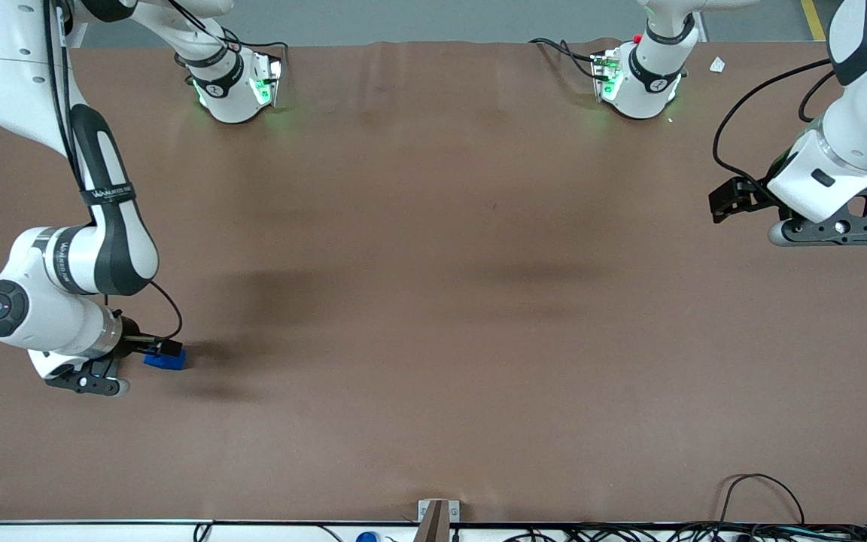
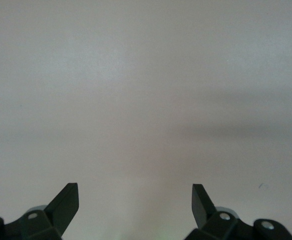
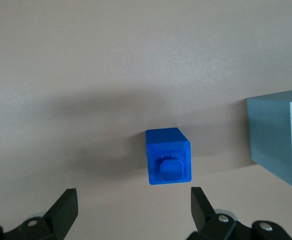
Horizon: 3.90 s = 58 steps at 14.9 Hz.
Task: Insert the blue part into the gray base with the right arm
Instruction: 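Lower the right gripper around the blue block and close it, then lift the blue block and carry it over the gray base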
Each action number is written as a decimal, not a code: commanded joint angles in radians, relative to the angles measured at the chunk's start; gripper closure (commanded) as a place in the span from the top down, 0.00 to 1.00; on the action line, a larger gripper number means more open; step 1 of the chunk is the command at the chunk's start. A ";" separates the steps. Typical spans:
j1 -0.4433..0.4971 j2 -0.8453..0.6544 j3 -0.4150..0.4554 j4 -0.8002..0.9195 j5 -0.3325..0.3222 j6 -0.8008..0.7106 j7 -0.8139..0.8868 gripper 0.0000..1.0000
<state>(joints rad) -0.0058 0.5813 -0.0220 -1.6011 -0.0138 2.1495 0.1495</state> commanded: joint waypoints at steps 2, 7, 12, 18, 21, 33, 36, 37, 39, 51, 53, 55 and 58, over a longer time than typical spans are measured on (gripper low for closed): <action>-0.043 -0.009 0.011 -0.026 0.047 0.030 -0.062 1.00; -0.079 0.031 0.011 -0.026 0.092 0.058 -0.159 1.00; -0.068 0.045 0.011 -0.036 0.094 0.069 -0.160 1.00; -0.057 0.060 0.010 -0.036 0.092 0.108 -0.160 1.00; -0.059 0.068 0.010 -0.036 0.090 0.141 -0.162 1.00; -0.076 0.077 0.008 -0.036 0.083 0.142 -0.162 0.94; -0.076 0.077 0.010 -0.036 0.083 0.141 -0.162 0.86; -0.076 0.077 0.010 -0.036 0.083 0.141 -0.160 0.85; -0.076 0.077 0.008 -0.036 0.083 0.139 -0.162 0.79; -0.076 0.075 0.008 -0.026 0.081 0.128 -0.203 0.00; -0.076 0.071 0.005 0.004 0.081 0.066 -0.203 0.00; -0.077 0.068 0.005 0.052 0.083 -0.029 -0.200 0.00; -0.094 0.060 0.004 0.093 0.080 -0.089 -0.209 0.00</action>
<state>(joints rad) -0.0722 0.6584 -0.0260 -1.5314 0.0608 2.1060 -0.0343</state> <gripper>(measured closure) 0.493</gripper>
